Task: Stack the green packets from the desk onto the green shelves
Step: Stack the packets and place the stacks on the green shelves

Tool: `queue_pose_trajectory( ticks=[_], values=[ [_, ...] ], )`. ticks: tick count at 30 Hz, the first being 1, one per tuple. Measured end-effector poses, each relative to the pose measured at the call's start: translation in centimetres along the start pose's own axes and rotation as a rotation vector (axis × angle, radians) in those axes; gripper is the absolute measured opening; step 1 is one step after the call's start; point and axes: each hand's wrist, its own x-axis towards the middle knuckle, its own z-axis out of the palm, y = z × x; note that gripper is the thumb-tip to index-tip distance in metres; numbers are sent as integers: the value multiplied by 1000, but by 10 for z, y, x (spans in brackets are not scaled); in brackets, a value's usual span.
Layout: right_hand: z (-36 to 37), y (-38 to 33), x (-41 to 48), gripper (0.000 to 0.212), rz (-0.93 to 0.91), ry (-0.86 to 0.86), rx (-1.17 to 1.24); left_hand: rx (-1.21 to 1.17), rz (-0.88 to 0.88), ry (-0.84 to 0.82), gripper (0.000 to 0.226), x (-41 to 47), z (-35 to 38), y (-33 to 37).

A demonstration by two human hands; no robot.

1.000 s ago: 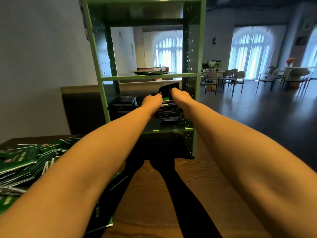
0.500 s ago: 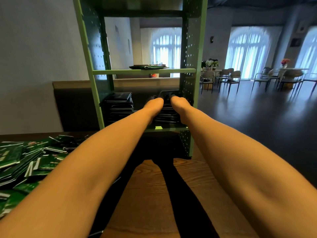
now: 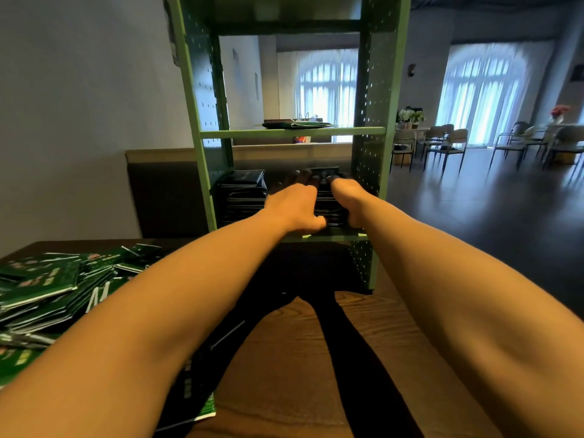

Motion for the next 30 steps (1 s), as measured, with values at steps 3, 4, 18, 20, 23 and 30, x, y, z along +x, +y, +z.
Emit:
queue_pose_trajectory(
  ticks=[3,4,18,20,23,30],
  values=[
    [7,-2,7,43,9,-22,-6,142,-13,-24,45,0,-3,-6],
    [9,-3,9,41,6,-27,5,175,-19,-19,48,0,-2,-9],
    [50,-9,43,41,29,-116,175,325,-133,-60,92,22,9,-67],
    [52,-9,48,43,23,-90,191,288,-132,-67,92,26,9,-70],
    [54,-13,38,32,21,-93,226,294,-109,-62,97,28,6,-71],
    [70,-7,51,46,-17,-105,238,352,-95,-26,100,27,8,-80]
  ],
)
